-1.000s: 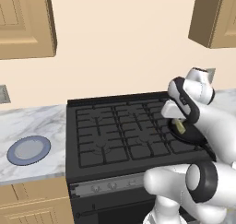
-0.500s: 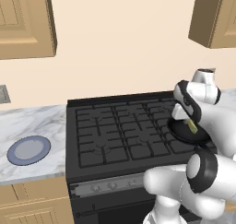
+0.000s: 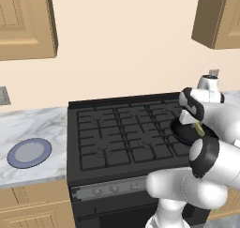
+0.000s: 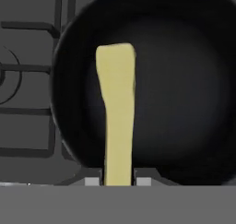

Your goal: Pick up the butter stick and place it in the pan. Then turn on the burner for the pan.

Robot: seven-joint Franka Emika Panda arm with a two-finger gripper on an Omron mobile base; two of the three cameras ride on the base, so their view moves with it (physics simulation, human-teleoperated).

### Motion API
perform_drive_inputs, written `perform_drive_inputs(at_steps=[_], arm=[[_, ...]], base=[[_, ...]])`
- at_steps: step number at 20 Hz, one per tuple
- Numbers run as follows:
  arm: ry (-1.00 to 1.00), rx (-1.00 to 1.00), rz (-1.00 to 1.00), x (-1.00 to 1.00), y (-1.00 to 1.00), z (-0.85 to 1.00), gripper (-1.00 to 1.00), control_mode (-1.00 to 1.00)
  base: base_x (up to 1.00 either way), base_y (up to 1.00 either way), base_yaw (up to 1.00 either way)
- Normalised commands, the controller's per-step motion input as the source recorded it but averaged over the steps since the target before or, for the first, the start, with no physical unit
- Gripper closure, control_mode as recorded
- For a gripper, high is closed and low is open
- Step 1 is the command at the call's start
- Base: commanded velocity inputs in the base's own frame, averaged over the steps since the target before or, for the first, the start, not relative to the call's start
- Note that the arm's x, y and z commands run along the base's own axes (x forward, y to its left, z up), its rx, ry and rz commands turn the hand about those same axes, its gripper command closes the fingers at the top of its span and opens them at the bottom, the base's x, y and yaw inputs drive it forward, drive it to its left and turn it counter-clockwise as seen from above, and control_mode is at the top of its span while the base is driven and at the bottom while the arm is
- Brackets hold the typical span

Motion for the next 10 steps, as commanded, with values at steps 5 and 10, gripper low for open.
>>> perform_drive_inputs(at_steps=[5,10], arm=[[0.00,0.00,0.00,0.28,-0.29,-0.26,1.00,-1.00],[0.00,0.00,0.00,0.21,-0.24,-0.27,1.00,-1.00]], base=[[0.00,0.00,0.00],[0.00,0.00,0.00]])
